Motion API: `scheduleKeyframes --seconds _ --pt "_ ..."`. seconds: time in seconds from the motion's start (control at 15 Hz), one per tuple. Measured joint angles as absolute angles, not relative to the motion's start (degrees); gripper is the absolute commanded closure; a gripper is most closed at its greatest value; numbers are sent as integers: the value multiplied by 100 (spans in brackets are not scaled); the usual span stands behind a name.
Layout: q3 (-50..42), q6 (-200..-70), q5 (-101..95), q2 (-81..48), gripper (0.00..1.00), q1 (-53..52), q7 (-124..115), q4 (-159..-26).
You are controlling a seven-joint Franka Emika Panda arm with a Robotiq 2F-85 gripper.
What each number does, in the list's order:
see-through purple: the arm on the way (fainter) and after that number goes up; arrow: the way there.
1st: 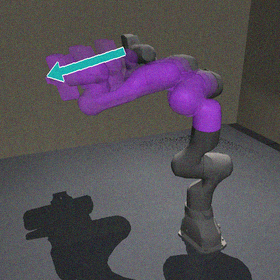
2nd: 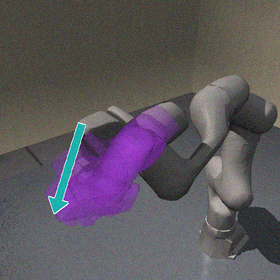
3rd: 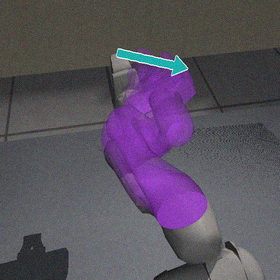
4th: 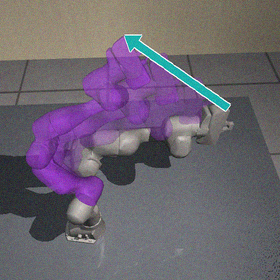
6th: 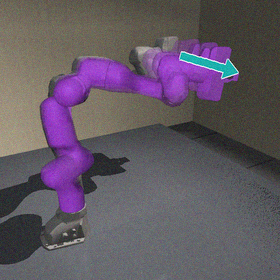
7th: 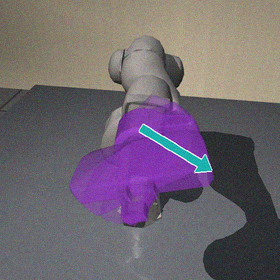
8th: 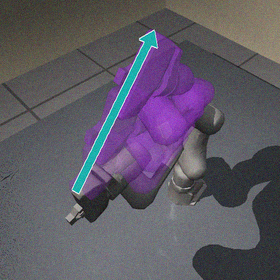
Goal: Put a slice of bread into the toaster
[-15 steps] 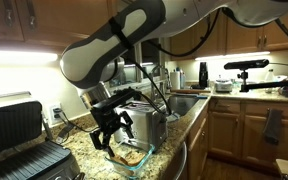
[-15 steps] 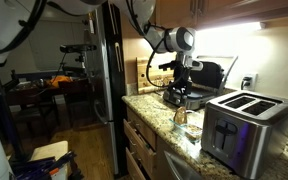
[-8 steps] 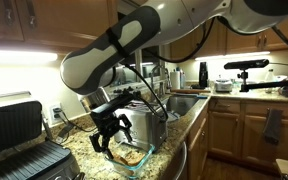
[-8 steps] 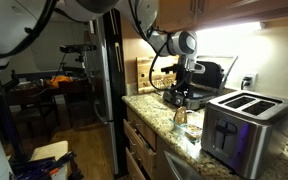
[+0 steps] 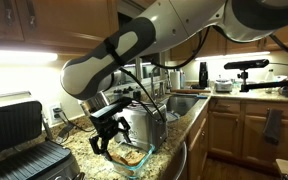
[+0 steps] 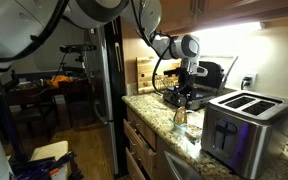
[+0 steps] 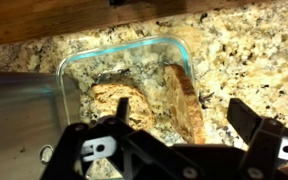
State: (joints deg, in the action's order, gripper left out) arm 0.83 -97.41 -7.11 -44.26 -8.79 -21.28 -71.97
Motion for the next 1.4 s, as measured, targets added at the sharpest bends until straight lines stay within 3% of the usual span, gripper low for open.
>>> scheduleKeyframes --seconds 1.13,1.2,1.4 --pt "50 -9726 -705 -4606 0 -879 -2128 -6974" --pt "45 -9726 -705 -4607 16 -879 -2128 -6971" --pt "34 -9726 -704 -4608 40 -879 -2128 -6966"
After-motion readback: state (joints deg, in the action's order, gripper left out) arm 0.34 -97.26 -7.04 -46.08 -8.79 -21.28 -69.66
